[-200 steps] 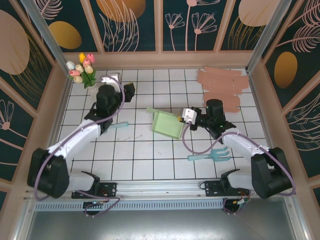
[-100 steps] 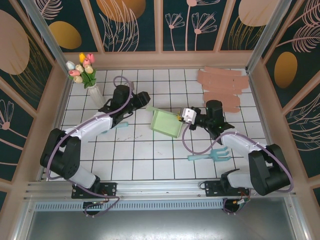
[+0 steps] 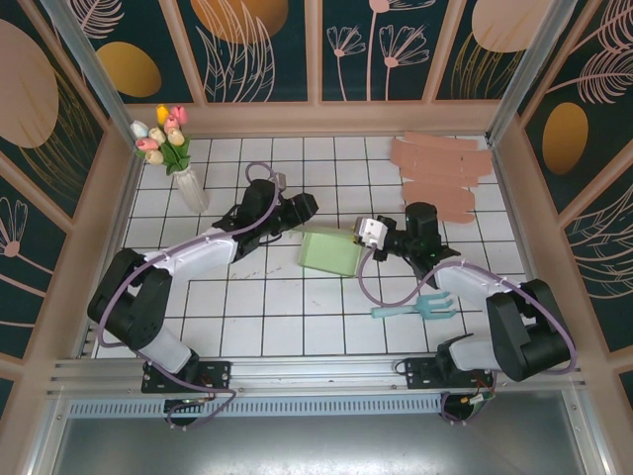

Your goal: Fold the paper box

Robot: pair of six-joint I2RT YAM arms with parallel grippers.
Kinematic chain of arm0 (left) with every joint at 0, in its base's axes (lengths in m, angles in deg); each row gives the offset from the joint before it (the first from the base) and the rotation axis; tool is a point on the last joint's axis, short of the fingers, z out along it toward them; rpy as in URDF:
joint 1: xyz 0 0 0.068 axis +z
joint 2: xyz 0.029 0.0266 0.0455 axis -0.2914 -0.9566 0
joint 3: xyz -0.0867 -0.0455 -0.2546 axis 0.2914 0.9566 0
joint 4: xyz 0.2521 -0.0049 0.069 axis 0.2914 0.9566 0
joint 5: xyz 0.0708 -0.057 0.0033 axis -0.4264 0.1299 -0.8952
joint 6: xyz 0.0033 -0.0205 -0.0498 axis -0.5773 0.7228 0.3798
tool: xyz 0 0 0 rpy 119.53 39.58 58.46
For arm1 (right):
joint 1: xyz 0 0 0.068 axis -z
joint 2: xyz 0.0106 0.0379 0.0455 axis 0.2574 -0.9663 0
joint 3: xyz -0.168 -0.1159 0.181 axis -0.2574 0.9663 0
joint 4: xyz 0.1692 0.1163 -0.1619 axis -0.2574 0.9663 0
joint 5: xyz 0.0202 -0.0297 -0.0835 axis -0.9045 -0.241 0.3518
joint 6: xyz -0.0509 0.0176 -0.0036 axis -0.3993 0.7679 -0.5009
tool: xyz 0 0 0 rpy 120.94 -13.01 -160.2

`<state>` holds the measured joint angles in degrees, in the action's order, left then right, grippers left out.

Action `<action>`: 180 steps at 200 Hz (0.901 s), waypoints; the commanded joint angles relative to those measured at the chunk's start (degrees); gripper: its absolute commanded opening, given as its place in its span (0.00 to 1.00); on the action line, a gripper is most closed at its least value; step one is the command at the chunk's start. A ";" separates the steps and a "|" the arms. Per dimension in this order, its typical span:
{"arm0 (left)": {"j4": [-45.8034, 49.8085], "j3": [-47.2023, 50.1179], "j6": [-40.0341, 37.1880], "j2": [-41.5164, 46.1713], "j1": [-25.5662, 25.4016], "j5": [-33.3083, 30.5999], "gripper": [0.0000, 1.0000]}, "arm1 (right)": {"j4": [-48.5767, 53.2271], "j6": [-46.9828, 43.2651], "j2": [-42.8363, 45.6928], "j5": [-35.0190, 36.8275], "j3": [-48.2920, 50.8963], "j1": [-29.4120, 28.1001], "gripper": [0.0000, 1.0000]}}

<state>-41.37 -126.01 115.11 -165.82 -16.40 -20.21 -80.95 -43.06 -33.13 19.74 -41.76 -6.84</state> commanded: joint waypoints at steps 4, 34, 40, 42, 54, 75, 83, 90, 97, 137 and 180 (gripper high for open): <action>0.90 0.45 2.23 0.70 -0.89 0.59 0.67 | -4.41 0.15 -0.31 2.55 0.59 -0.86 0.00; 14.07 -5.84 -2.43 -0.41 -0.92 -8.82 0.78 | -4.32 0.31 0.04 2.73 0.55 -0.83 0.00; 15.20 -6.47 -2.29 -0.93 -0.92 -8.81 0.78 | -4.25 0.29 0.13 2.67 0.50 -0.85 0.00; 15.60 -6.68 -2.21 -1.03 -0.89 -8.68 0.79 | -4.16 0.29 0.13 2.67 0.46 -0.84 0.00; 17.84 -8.08 -0.99 -2.16 -0.93 -7.52 0.80 | -3.81 0.14 0.22 2.66 0.41 -0.90 0.00; 19.38 -8.80 2.96 -2.39 -0.91 -7.11 0.80 | -3.55 0.00 0.05 2.93 0.33 -0.83 0.00; 20.94 -9.08 5.22 -2.27 -0.92 -8.31 0.80 | -3.41 0.00 0.04 3.01 0.33 -0.87 0.00; 22.49 -9.67 6.42 -2.30 -0.91 -8.81 0.80 | -3.51 -0.03 0.00 3.02 0.28 -0.87 0.00; 23.95 -10.57 7.05 -2.45 -0.86 -8.71 0.80 | -3.54 -0.07 -0.03 3.02 0.33 -0.88 0.00; 23.03 -10.44 11.38 -1.21 -0.97 -3.49 0.81 | -3.48 -0.06 -0.54 3.35 0.23 -0.88 0.00; 19.89 -8.30 15.18 -0.13 -1.79 0.08 0.81 | -3.63 -0.02 -1.09 3.96 0.33 -1.10 0.00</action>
<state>-20.72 -135.85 126.02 -167.64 -16.79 -24.15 -81.61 -43.21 -33.37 22.32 -41.45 -7.59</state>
